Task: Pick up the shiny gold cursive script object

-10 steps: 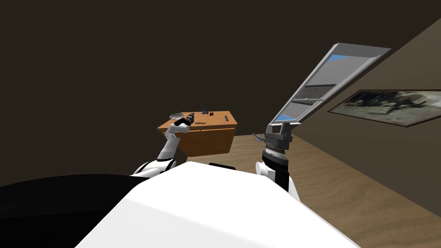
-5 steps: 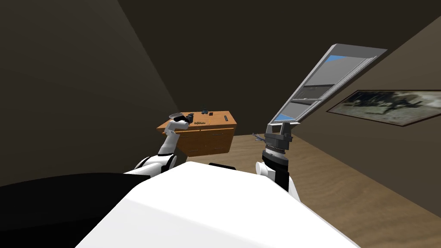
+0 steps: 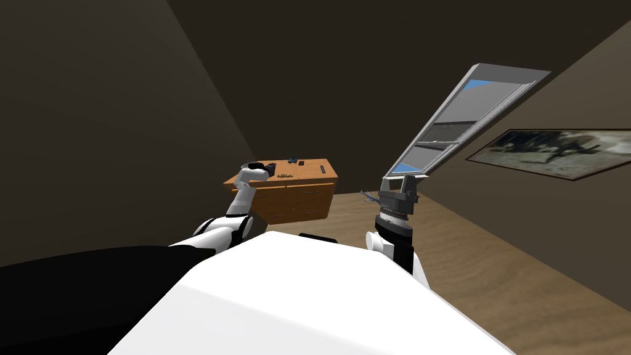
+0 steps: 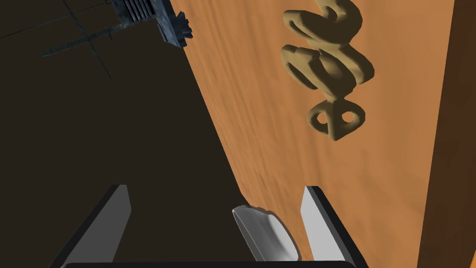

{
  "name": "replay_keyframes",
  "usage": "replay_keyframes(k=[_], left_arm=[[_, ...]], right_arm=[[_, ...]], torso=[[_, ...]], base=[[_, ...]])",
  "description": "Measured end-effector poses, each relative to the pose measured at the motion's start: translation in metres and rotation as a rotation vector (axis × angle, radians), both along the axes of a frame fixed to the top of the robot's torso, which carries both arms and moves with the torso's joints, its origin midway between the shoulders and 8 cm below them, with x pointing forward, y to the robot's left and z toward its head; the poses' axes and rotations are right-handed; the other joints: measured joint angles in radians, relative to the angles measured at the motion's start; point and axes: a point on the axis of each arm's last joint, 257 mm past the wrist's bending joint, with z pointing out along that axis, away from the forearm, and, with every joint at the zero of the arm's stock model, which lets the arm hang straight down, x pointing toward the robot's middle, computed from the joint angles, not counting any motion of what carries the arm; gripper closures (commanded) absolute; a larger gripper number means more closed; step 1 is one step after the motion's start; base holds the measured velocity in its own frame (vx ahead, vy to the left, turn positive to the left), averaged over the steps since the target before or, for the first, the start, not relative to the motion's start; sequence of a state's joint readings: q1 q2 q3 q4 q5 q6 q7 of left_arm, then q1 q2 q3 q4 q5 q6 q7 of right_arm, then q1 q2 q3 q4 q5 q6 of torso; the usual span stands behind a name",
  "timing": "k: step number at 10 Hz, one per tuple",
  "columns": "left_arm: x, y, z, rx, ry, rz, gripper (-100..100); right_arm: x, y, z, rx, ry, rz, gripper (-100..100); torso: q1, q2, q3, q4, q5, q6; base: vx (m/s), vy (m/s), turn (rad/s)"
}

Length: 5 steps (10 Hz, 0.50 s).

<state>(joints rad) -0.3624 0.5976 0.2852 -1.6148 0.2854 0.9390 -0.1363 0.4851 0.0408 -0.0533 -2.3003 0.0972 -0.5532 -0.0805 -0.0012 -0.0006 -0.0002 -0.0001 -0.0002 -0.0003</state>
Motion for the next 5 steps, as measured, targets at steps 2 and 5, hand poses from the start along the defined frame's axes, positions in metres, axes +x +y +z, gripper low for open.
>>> replay_keyframes(k=[2,5], left_arm=[[-0.003,0.005,-0.008,-0.011,0.05,0.014,-100],[-0.005,0.015,-0.016,-0.03,0.121,0.035,-100]], right_arm=[[0.0,0.0,0.0,0.0,0.0,0.0,0],[0.0,0.0,0.0,0.0,0.0,0.0,0]], torso=[[0.001,0.0,0.0,0.0,0.0,0.0],[0.001,0.0,0.0,0.0,0.0,0.0]], base=[[0.006,-0.014,-0.006],[0.01,-0.017,-0.005]])
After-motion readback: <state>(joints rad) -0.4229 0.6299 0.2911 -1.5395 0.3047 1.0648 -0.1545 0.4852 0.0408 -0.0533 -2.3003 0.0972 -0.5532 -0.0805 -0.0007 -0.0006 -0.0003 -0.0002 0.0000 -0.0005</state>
